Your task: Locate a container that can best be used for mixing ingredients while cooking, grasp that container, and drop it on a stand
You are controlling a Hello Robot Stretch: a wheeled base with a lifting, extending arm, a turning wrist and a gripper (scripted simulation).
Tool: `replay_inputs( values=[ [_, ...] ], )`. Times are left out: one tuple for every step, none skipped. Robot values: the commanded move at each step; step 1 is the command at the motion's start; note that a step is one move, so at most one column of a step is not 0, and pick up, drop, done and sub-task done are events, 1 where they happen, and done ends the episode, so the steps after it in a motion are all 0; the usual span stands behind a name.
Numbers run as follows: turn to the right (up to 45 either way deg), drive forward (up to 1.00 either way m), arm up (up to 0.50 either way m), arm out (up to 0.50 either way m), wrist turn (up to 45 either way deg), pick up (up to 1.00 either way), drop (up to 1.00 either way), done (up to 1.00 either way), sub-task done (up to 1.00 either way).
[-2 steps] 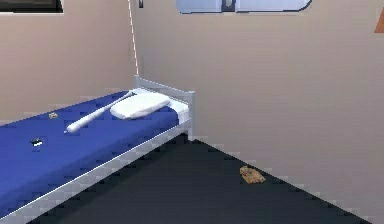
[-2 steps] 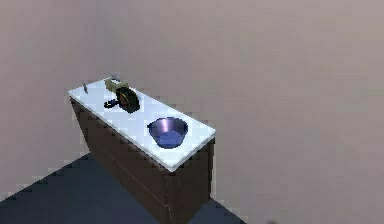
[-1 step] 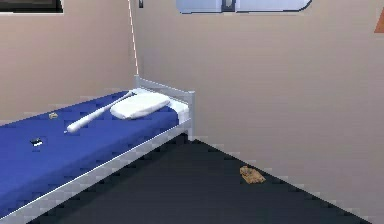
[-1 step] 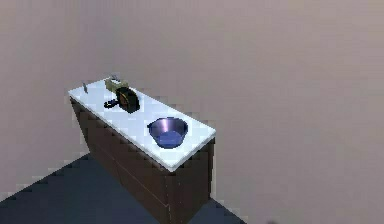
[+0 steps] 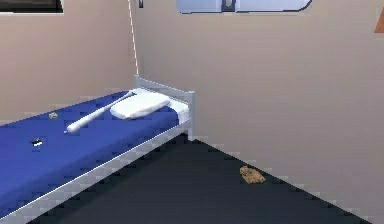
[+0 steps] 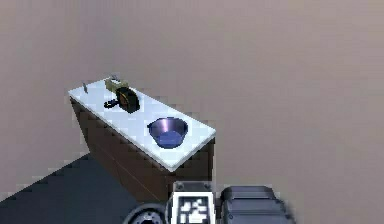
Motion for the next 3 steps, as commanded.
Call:
replay_inputs(
  values=[
    [0.0, 0.0, 0.0, 0.5, 0.0, 0.0, 0.0, 0.0, 0.0],
    [0.0, 0.0, 0.0, 0.0, 45.0, 0.0, 0.0, 0.0, 0.0],
    [0.0, 0.0, 0.0, 0.0, 45.0, 0.0, 0.0, 0.0, 0.0]
  ],
)
